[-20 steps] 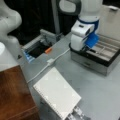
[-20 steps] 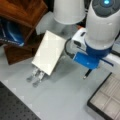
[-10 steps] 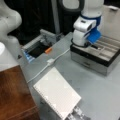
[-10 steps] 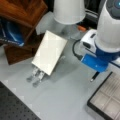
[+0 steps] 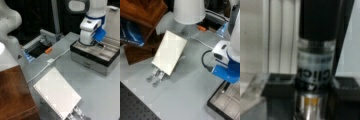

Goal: Open the box. Pick up the pen. Place the pen in the box. Pick up the book. Place the book on the shelf.

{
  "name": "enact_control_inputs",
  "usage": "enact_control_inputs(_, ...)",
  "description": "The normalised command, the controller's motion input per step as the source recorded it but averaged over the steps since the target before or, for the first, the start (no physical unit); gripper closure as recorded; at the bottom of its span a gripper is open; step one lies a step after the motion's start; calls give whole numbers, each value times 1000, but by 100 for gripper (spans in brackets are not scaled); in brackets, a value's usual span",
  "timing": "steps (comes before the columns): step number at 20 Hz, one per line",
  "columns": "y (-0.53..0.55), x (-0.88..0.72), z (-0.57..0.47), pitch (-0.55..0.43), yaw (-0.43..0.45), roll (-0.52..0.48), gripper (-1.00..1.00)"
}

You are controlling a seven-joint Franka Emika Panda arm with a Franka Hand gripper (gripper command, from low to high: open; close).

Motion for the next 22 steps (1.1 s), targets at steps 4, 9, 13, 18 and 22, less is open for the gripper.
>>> enact_control_inputs(4,252,105,-53,17,-155,64,100)
enact_control_inputs(9,206,79,-78,22,-188,91,100)
enact_control_inputs(13,222,46,-116,15,-197,93,100)
enact_control_inputs(18,223,-10,-147,3,-220,106,100)
enact_control_inputs(22,200,-21,-155,-2,-229,76,100)
